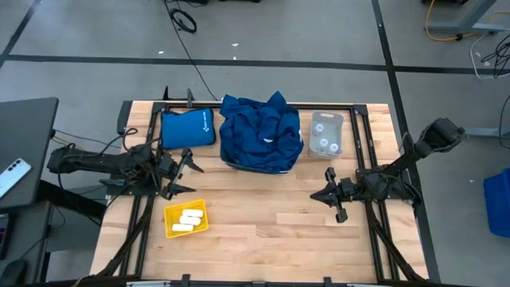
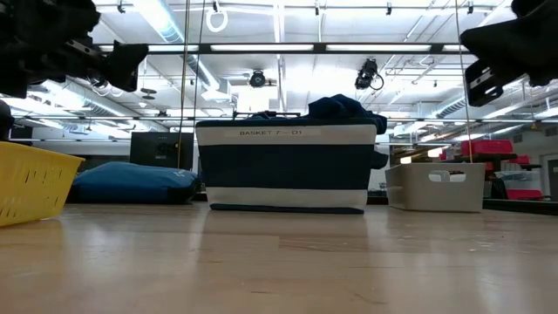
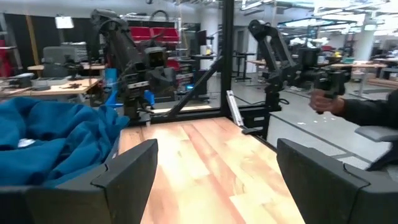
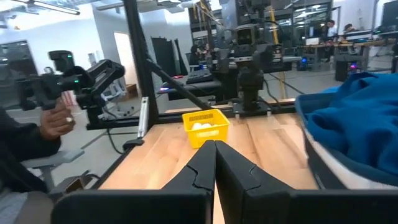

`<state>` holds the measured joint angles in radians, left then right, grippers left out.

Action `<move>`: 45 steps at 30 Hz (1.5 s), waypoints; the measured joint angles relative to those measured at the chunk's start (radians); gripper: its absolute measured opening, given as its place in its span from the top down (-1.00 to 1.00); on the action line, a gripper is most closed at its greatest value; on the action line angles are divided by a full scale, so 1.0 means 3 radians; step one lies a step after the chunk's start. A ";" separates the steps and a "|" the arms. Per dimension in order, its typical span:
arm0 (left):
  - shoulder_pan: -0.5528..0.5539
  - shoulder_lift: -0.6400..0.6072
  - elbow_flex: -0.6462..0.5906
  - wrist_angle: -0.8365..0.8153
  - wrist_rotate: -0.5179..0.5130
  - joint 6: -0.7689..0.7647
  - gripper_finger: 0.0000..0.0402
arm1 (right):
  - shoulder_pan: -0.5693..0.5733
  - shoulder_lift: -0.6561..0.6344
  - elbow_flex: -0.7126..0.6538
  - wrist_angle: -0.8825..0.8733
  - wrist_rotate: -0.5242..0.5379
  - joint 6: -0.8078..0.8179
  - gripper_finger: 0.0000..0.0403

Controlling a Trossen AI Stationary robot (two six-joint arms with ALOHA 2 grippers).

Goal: Pick & Place Medicine items
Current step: Return to Home Position

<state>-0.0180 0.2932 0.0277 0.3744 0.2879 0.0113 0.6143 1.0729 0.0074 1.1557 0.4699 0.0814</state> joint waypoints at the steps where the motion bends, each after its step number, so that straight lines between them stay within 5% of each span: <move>1: -0.0005 0.0000 0.0000 -0.0002 -0.0048 -0.0001 -0.65 | 0.0045 0.0000 0.0000 0.0000 0.0015 0.0000 0.92; 11: -0.0005 -0.0001 0.0000 -0.0019 -0.0195 0.0049 -0.65 | 0.0324 0.0000 0.0000 -0.0001 0.0320 0.0061 0.92; 31: -0.0005 0.0025 0.0000 -0.0105 -0.0185 -0.0215 -0.65 | 0.0340 0.0000 0.0000 -0.0138 0.0323 0.0348 0.92; 39: -0.0008 -0.0108 0.0000 0.0028 0.0740 0.0095 -0.65 | 0.0528 0.0000 0.0000 -0.0255 0.0491 0.0177 0.92; 45: 0.0001 -0.0512 0.0001 -0.0369 0.0678 0.0002 -0.65 | 0.0929 -0.0008 -0.0001 -0.0043 0.0908 -0.0046 0.92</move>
<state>-0.0177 0.1397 0.0280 0.2636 0.4914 0.0120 0.8931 1.0706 0.0071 1.1427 0.7424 0.0677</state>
